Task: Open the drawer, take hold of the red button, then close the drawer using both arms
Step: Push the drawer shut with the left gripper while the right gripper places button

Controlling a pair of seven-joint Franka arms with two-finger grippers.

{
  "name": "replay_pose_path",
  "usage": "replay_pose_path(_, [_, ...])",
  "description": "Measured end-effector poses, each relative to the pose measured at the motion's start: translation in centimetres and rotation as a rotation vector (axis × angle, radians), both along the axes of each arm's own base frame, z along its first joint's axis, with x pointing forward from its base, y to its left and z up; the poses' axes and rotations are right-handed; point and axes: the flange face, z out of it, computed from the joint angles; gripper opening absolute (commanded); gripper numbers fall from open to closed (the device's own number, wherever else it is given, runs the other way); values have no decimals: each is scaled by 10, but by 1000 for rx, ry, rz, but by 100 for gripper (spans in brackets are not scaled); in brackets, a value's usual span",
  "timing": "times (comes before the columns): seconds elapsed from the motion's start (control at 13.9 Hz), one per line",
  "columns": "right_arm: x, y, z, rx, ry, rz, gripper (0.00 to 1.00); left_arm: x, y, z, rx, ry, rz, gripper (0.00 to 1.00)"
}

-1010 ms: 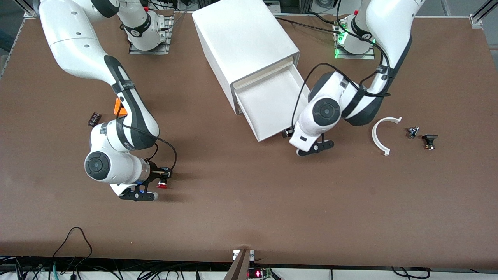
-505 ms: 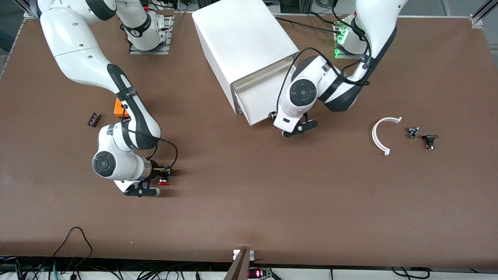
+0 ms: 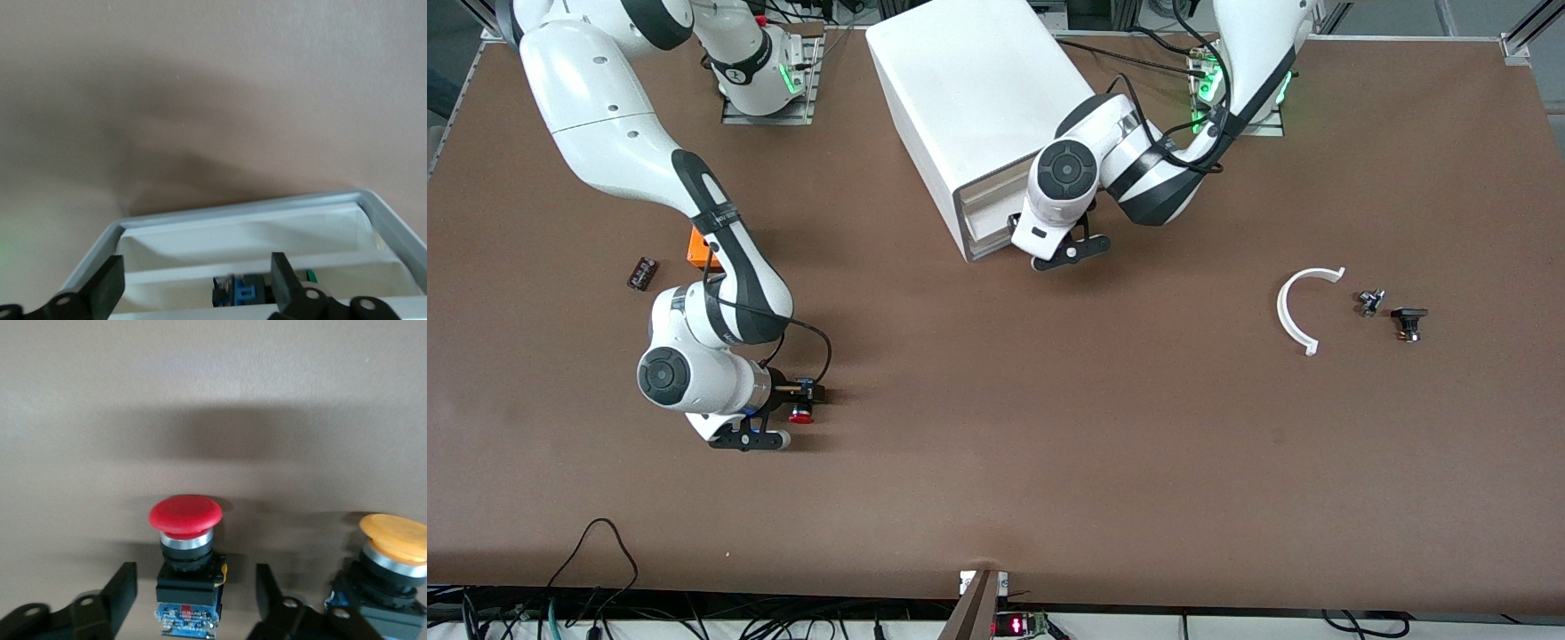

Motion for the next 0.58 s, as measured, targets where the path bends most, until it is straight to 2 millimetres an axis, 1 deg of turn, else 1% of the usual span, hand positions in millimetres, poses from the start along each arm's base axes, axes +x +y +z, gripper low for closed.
replay_pose_path(0.07, [4, -3, 11, -2, -17, -4, 100, -5, -3, 0, -7, 15, 4, 98])
replay_pose_path(0.22, [12, -20, 42, -18, -60, -16, 100, -13, -8, -2, -14, 37, 2, 98])
replay_pose_path(0.36, [16, -47, 81, -39, -77, -39, 100, -19, -12, -2, -17, 42, -5, 98])
replay_pose_path(0.51, [14, -74, 126, -66, -77, -57, 100, -19, -12, -2, -17, 42, -5, 99])
replay_pose_path(0.58, [11, -82, 149, -75, -77, -64, 100, -19, -12, -2, -16, 43, -6, 99])
